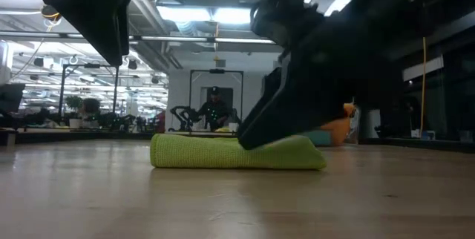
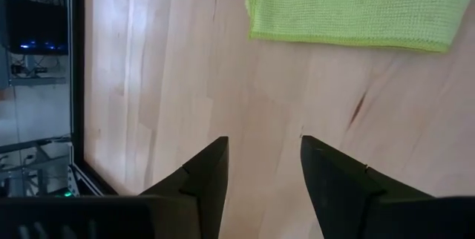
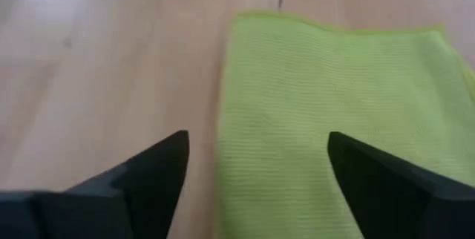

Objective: Fold microfiber towels
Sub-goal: Put the folded green microfiber cloth into the transparent bin

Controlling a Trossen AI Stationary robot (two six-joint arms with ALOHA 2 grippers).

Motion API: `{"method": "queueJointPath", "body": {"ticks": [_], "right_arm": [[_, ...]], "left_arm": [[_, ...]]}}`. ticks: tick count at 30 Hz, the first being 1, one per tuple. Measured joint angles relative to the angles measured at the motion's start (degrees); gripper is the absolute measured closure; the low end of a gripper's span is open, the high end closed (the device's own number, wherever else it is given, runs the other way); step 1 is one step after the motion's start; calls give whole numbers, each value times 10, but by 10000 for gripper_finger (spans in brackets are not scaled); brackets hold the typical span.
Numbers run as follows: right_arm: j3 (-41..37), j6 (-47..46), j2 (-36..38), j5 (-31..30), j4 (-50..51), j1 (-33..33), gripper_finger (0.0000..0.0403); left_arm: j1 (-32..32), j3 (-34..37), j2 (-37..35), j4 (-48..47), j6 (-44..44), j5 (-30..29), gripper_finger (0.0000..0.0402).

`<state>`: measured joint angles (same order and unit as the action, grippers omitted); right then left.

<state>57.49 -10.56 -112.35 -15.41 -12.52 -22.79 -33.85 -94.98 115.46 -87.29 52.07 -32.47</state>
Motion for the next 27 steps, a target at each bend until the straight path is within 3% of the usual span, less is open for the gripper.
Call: {"method": "queueJointPath", "body": {"ticks": [5, 11, 16, 24, 27], "right_arm": [[0, 29, -26, -28, 1, 16, 65], [3, -10, -44, -24, 4, 41, 95], [4, -11, -55, -17, 6, 45, 180], [2, -28, -58, -35, 4, 46, 373], [2, -40, -58, -38, -8, 47, 381]], "left_arm": [[0, 0, 0, 3, 0, 0, 240], [0, 0, 0, 14, 0, 0, 240], [0, 0, 0, 23, 0, -1, 240], [0, 0, 0, 31, 0, 0, 240], [0, 0, 0, 31, 0, -1, 240]]}}
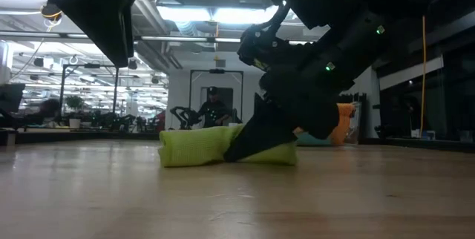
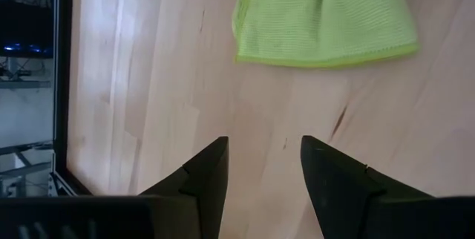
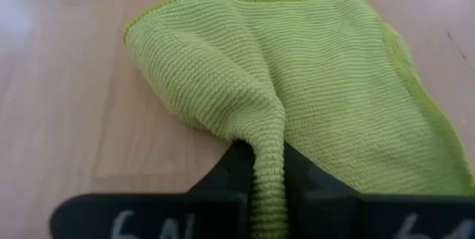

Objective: Fold microfiber towels
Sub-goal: Put the folded green microfiber cloth into the transparent bin

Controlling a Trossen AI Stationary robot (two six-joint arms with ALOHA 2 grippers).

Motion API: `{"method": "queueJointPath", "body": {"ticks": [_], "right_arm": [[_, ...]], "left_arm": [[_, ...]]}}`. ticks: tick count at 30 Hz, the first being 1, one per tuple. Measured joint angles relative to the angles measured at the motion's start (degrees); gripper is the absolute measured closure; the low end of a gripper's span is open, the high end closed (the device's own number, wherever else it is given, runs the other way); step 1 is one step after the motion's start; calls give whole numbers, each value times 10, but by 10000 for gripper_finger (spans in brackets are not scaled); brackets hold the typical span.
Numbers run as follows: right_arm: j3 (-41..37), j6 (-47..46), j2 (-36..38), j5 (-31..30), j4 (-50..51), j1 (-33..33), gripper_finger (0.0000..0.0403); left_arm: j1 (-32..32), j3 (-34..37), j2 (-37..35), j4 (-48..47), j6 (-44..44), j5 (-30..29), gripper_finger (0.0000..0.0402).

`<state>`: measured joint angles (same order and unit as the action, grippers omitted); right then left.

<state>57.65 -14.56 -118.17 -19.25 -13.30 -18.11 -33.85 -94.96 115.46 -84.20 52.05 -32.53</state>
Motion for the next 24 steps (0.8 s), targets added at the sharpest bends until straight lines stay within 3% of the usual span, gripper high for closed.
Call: {"method": "queueJointPath", "body": {"ticks": [9, 14, 20, 24], "right_arm": [[-6, 47, 57, -47, 56, 3, 381], [-3, 77, 132, -58, 104, 2, 381], [-3, 103, 238, -127, 212, 5, 381], [-3, 104, 304, -137, 264, 14, 381]], "left_arm": [[0, 0, 0, 4, 0, 0, 240], [-2, 0, 0, 15, 0, 0, 240], [-2, 0, 0, 14, 0, 0, 240], [-2, 0, 0, 17, 0, 0, 240]]}}
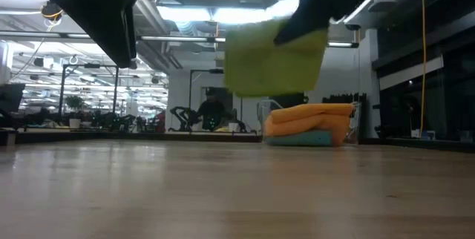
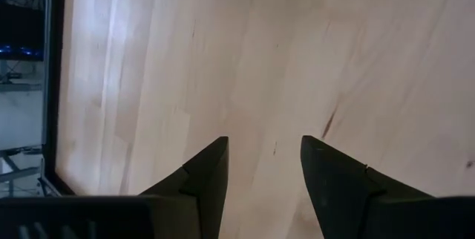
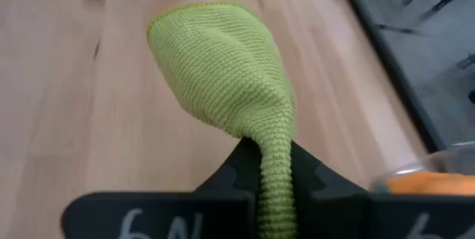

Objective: Fold microfiber towels
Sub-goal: Put the folded green microfiber cloth into the transparent bin

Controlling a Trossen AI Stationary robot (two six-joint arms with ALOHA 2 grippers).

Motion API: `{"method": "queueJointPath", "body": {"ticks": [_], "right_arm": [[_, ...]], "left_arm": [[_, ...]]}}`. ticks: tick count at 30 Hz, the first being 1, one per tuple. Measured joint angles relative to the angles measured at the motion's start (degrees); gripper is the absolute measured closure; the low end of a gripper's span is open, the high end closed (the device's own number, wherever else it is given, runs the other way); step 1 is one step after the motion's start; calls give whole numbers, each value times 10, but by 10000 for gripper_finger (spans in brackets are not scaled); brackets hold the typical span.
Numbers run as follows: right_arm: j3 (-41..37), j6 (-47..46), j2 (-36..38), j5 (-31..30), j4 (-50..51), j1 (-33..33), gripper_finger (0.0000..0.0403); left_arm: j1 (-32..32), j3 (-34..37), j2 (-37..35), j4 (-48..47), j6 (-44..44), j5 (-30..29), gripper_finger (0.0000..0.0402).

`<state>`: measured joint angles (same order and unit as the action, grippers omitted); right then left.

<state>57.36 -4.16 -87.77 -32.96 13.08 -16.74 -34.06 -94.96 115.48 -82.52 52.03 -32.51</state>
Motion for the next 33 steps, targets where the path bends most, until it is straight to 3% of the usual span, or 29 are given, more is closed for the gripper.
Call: {"method": "queueJointPath", "body": {"ticks": [9, 18, 28, 33], "right_arm": [[0, 43, 119, -4, 80, 42, 381], [1, 111, 201, 2, 163, 137, 381], [1, 232, 207, 170, 131, 371, 381], [2, 274, 190, 226, 85, 466, 381]], "left_arm": [[3, 0, 0, 15, -1, 0, 240], [3, 0, 0, 16, -1, 0, 240], [18, 0, 0, 16, -16, 0, 240], [29, 0, 0, 16, -16, 0, 240]]}}
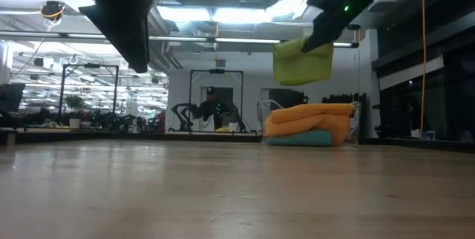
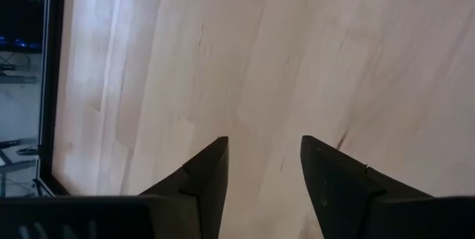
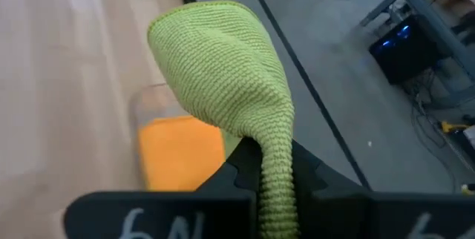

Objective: Fold microfiber towels
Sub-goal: Put the folded green microfiber cloth into the transparent bin

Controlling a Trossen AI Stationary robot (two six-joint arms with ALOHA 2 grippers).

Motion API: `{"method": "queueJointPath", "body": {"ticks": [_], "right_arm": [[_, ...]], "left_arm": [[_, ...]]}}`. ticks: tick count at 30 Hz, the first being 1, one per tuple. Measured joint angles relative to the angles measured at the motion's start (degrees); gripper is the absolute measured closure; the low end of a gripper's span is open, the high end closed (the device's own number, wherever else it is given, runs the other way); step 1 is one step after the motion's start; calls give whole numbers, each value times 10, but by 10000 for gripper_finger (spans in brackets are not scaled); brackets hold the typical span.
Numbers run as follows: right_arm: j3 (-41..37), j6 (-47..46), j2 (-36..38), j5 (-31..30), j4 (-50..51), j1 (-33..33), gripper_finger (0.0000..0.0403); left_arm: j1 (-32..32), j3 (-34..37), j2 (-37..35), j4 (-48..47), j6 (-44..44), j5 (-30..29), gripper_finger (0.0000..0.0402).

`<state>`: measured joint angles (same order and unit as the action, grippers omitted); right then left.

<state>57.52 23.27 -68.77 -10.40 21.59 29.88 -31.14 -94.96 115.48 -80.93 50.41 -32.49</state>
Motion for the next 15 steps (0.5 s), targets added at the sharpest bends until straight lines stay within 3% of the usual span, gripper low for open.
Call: {"method": "queueJointPath", "body": {"ticks": [8, 15], "right_arm": [[0, 72, -104, 26, -79, 88, 381], [0, 129, -178, 43, -120, 113, 381]], "left_arm": [[14, 0, 0, 0, 0, 0, 240], [16, 0, 0, 0, 0, 0, 240]]}}
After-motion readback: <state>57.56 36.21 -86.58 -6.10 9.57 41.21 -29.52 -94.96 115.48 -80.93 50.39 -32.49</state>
